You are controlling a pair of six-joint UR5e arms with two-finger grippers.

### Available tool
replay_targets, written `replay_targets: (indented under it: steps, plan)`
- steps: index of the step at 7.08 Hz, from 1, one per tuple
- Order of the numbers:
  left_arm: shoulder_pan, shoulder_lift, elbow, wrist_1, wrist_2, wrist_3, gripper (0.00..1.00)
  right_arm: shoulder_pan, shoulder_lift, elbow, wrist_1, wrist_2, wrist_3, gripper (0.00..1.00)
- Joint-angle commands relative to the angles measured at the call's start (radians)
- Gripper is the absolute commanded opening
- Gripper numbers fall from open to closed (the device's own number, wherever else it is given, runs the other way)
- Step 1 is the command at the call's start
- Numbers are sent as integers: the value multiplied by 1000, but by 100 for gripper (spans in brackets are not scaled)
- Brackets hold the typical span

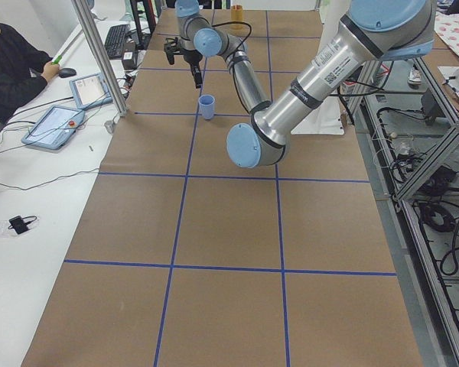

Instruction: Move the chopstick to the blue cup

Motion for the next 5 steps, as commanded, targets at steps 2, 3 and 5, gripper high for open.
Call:
replay_targets:
  steps: [2, 3, 5]
  plan:
    - [0, 17, -6, 0, 0, -1, 98, 0, 1, -16, 33, -3, 1, 100]
    - [0, 22, -6, 0, 3, -3, 98, 0, -4, -14, 35, 0, 1, 98]
    - [-2, 22, -6, 0, 3, -8, 98, -1, -2, -13, 35, 5, 4, 61]
